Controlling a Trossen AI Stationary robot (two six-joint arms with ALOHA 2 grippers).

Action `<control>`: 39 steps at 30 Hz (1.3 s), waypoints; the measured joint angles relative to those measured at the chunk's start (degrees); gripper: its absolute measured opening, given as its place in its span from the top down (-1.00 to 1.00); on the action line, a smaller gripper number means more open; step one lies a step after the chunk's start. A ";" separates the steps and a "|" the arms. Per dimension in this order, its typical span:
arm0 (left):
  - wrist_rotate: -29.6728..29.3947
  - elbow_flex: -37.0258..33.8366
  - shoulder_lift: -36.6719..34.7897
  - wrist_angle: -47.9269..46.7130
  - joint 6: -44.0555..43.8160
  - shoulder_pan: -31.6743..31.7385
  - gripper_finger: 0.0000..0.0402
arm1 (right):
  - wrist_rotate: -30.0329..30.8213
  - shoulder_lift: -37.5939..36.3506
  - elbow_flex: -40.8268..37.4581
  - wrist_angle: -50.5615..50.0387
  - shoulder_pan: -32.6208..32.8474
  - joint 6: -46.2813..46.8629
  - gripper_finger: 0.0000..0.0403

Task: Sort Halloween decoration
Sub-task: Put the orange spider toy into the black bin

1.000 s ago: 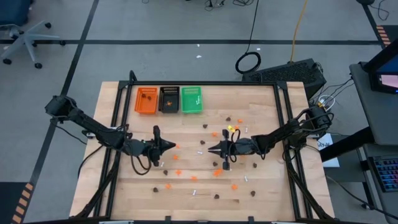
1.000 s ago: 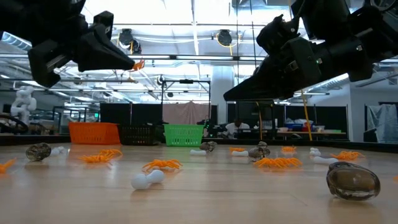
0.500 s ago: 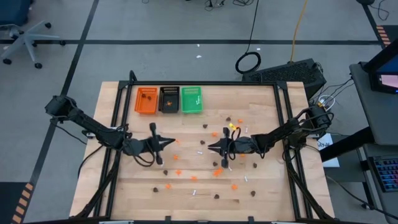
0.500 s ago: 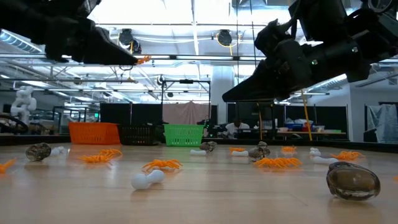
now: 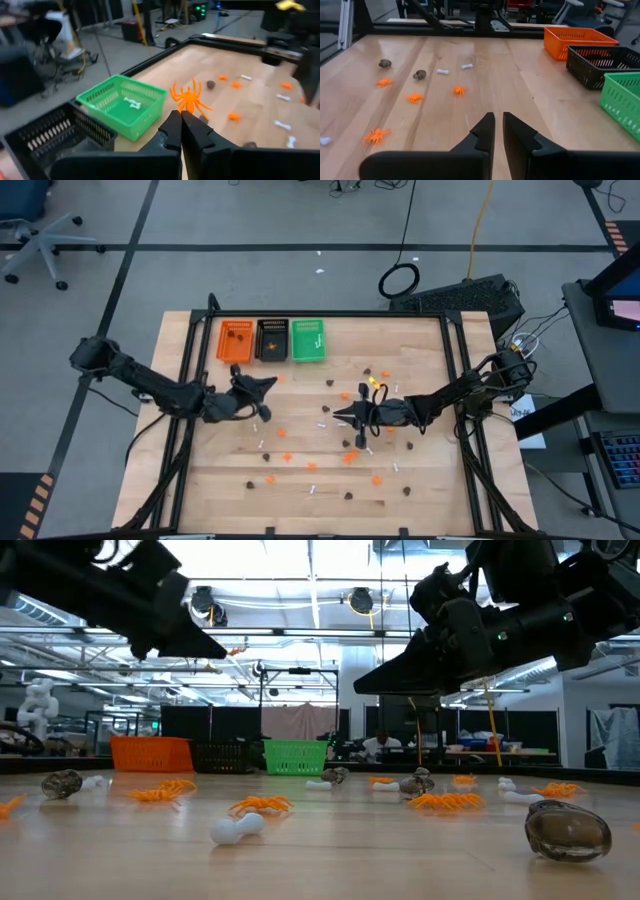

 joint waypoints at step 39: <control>28.89 4.00 5.77 -11.80 1.45 40.18 1.00 | -0.06 0.00 0.00 -2.72 -3.82 -6.46 0.89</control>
